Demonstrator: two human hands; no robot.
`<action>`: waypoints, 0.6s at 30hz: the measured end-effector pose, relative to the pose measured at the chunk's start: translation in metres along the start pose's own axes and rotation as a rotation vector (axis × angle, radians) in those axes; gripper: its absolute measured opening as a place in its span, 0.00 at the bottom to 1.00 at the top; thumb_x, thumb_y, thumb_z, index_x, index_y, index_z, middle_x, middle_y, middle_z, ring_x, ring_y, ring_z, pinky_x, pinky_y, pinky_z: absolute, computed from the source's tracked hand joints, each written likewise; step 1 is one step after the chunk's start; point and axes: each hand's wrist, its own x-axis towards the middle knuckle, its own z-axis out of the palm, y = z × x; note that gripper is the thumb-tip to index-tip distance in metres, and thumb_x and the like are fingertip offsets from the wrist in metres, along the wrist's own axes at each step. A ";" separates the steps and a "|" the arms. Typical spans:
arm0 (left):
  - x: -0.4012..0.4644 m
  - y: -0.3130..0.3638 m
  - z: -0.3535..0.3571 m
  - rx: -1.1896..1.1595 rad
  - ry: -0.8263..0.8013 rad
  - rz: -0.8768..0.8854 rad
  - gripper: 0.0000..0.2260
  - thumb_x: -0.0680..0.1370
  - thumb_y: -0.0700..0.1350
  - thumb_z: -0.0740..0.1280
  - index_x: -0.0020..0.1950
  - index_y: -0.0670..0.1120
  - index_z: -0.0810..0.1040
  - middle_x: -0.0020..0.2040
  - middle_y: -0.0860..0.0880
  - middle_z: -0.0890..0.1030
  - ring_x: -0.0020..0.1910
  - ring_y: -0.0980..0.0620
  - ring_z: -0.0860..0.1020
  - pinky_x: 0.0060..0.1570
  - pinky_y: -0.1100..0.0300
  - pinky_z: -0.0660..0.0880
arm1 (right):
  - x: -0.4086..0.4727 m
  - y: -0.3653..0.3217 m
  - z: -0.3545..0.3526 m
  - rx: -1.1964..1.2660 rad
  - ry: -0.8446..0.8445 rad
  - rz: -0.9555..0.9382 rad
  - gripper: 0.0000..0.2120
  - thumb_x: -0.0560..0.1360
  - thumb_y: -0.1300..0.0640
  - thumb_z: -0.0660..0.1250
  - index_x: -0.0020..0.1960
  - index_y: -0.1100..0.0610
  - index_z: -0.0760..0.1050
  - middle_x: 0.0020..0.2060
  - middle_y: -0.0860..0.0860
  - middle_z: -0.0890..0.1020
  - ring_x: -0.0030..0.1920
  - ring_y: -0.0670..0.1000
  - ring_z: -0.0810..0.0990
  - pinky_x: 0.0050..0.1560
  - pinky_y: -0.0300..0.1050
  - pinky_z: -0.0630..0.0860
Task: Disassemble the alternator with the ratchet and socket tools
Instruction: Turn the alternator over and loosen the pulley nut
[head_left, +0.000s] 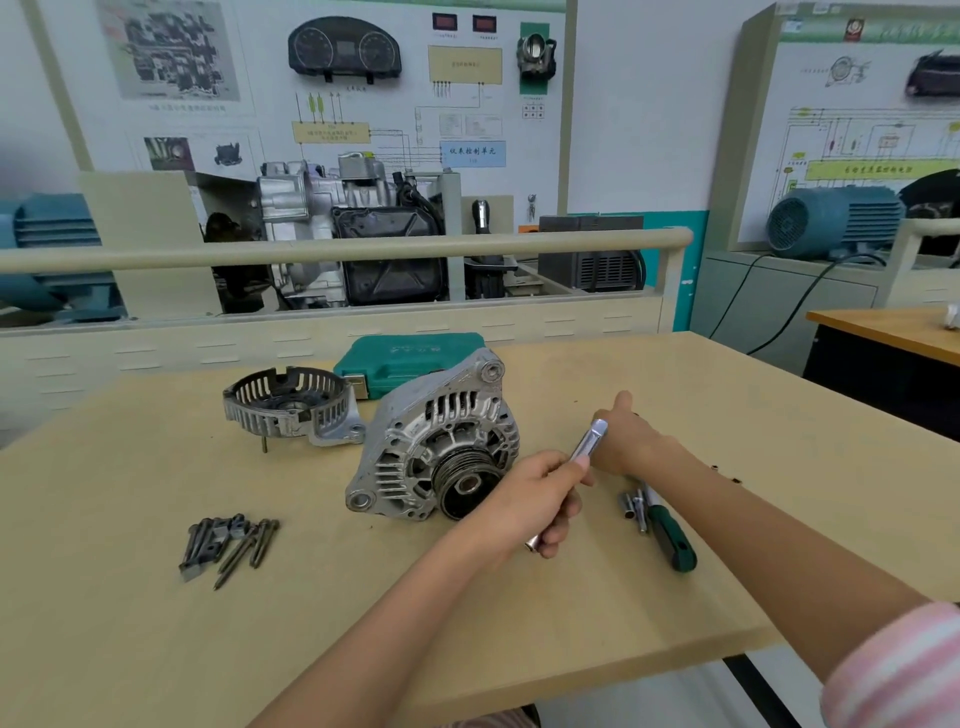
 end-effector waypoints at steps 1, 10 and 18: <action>-0.003 0.000 -0.001 0.013 -0.005 0.008 0.09 0.82 0.48 0.58 0.48 0.44 0.73 0.29 0.51 0.69 0.19 0.57 0.64 0.21 0.68 0.62 | -0.001 0.000 0.001 0.017 0.022 0.012 0.09 0.79 0.60 0.56 0.56 0.61 0.68 0.59 0.60 0.63 0.43 0.55 0.71 0.46 0.45 0.71; -0.036 -0.007 -0.028 0.396 0.099 0.175 0.08 0.81 0.47 0.60 0.50 0.43 0.72 0.31 0.53 0.69 0.24 0.59 0.65 0.24 0.63 0.65 | -0.022 0.009 -0.007 0.897 0.118 -0.056 0.09 0.79 0.54 0.59 0.49 0.61 0.67 0.40 0.56 0.77 0.34 0.50 0.70 0.30 0.41 0.63; -0.058 -0.019 -0.056 0.677 0.187 0.368 0.09 0.79 0.52 0.62 0.38 0.59 0.72 0.28 0.59 0.71 0.29 0.59 0.67 0.33 0.60 0.64 | -0.074 -0.029 -0.012 1.498 -0.292 -0.185 0.16 0.77 0.54 0.53 0.30 0.55 0.64 0.23 0.49 0.65 0.21 0.45 0.55 0.20 0.34 0.51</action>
